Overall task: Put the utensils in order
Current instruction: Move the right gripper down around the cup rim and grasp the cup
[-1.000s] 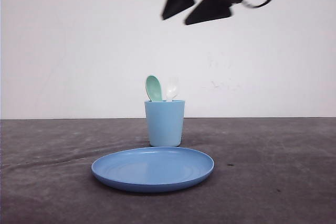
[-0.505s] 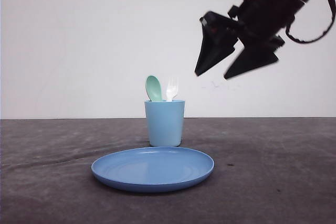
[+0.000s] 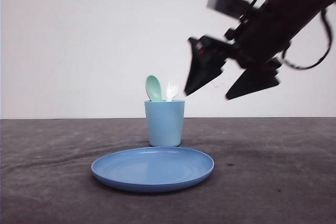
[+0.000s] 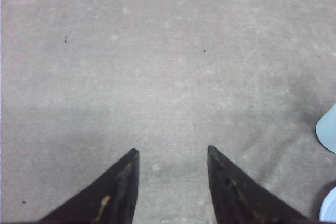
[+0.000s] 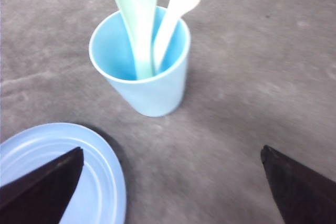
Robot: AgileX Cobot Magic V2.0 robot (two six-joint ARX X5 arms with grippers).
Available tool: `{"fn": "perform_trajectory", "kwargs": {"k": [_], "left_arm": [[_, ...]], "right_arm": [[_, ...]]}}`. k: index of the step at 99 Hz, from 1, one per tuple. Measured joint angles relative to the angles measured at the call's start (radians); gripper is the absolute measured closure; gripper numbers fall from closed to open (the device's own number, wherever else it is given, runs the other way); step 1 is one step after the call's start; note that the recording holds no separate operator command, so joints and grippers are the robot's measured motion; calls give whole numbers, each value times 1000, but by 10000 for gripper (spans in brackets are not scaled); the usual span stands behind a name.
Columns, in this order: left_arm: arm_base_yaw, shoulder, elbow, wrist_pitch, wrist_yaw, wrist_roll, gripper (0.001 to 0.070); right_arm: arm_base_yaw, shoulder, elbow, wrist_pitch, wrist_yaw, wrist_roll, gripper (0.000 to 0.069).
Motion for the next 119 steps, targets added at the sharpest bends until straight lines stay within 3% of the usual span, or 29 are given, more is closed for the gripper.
{"fn": "perform_trajectory", "kwargs": {"k": [32,77,107,119], "left_arm": [[0,0,0,0,0,0,470],[0,0,0,0,0,0,470],[0,0,0,0,0,0,470],[0,0,0,0,0,0,470]], "right_arm": [[56,187,14,277,0,29,9],[58,397,207,295,0,54,9],[58,413,229,295,0,54,13],[58,413,229,294,0,54,112]]}}
